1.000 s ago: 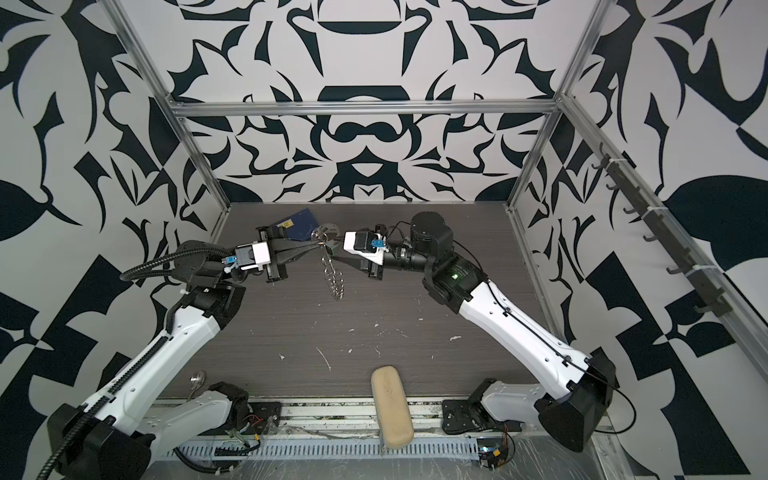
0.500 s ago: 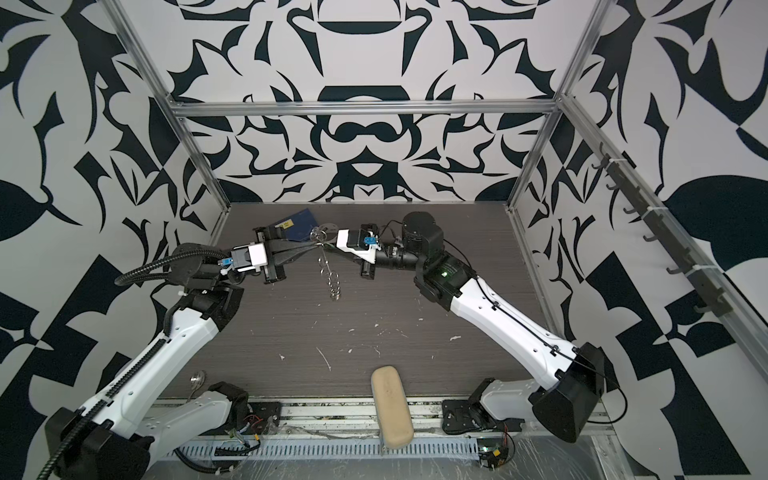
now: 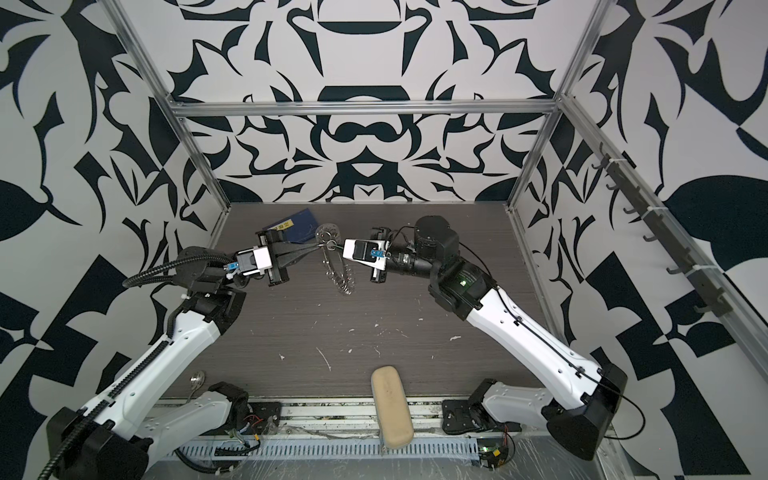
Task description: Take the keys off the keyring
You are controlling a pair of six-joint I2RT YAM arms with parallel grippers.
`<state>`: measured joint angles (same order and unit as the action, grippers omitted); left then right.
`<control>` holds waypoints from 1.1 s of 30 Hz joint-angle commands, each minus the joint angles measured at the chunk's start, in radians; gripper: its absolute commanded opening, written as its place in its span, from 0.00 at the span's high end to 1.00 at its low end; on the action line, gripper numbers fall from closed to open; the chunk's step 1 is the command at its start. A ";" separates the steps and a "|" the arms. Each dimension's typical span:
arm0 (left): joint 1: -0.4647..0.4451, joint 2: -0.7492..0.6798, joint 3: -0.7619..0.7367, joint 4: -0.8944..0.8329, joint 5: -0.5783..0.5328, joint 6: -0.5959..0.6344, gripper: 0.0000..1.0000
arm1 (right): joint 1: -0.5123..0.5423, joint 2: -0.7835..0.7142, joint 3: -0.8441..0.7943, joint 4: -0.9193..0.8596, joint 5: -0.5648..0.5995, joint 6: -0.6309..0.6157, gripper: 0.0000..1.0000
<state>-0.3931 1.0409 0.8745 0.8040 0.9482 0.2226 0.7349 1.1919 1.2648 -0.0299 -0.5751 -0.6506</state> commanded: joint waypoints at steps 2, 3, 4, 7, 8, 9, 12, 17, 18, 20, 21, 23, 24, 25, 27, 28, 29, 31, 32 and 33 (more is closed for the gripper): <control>0.005 -0.016 -0.001 0.024 -0.052 0.029 1.00 | 0.029 -0.032 0.033 -0.016 0.082 -0.132 1.00; 0.005 -0.017 0.000 0.019 -0.065 0.032 1.00 | 0.043 -0.032 0.032 -0.024 0.106 -0.167 1.00; 0.004 -0.019 -0.001 0.008 -0.078 0.041 1.00 | 0.062 -0.034 0.027 -0.025 0.134 -0.207 1.00; 0.003 -0.025 -0.001 -0.033 -0.115 0.075 1.00 | 0.108 -0.033 0.021 -0.026 0.218 -0.306 1.00; 0.001 -0.027 -0.001 -0.052 -0.124 0.090 1.00 | 0.124 -0.031 0.018 -0.026 0.245 -0.342 1.00; -0.001 -0.031 -0.003 -0.065 -0.137 0.103 1.00 | 0.141 -0.029 0.014 -0.020 0.280 -0.373 1.00; -0.011 -0.036 -0.002 -0.110 -0.159 0.144 1.00 | 0.185 -0.028 -0.011 0.039 0.366 -0.454 1.00; -0.020 -0.048 -0.012 -0.127 -0.193 0.178 1.00 | 0.235 -0.020 -0.029 0.089 0.463 -0.572 1.00; -0.022 -0.052 -0.017 -0.127 -0.195 0.183 1.00 | 0.242 -0.017 -0.031 0.089 0.475 -0.591 1.00; -0.022 -0.056 -0.023 -0.122 -0.201 0.189 1.00 | 0.261 -0.013 -0.039 0.084 0.502 -0.649 1.00; -0.024 -0.057 -0.027 -0.116 -0.205 0.193 1.00 | 0.272 -0.010 -0.043 0.084 0.520 -0.675 1.00; -0.024 -0.059 -0.037 -0.099 -0.214 0.195 1.00 | 0.296 -0.003 -0.053 0.086 0.557 -0.736 1.00; -0.024 -0.061 -0.040 -0.093 -0.216 0.196 1.00 | 0.306 0.000 -0.058 0.089 0.573 -0.757 1.00; -0.023 -0.061 -0.043 -0.082 -0.219 0.195 1.00 | 0.317 0.005 -0.064 0.092 0.588 -0.788 1.00; -0.023 -0.061 -0.051 -0.061 -0.227 0.191 1.00 | 0.343 0.018 -0.072 0.096 0.630 -0.847 1.00; -0.023 -0.060 -0.059 -0.034 -0.235 0.183 1.00 | 0.356 0.024 -0.079 0.106 0.647 -0.875 1.00; -0.023 -0.060 -0.068 -0.002 -0.246 0.168 1.00 | 0.368 0.030 -0.086 0.113 0.665 -0.906 1.00; -0.023 -0.056 -0.080 0.052 -0.253 0.147 1.00 | 0.387 0.042 -0.101 0.142 0.701 -0.951 1.00; -0.023 -0.055 -0.080 0.061 -0.253 0.139 1.00 | 0.395 0.048 -0.105 0.144 0.712 -0.971 1.00; -0.023 -0.053 -0.078 0.068 -0.251 0.134 1.00 | 0.400 0.052 -0.110 0.151 0.719 -0.985 1.00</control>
<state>-0.4133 0.9878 0.7849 0.7483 0.7776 0.3923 1.0729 1.2049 1.1877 0.1410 0.1886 -1.5196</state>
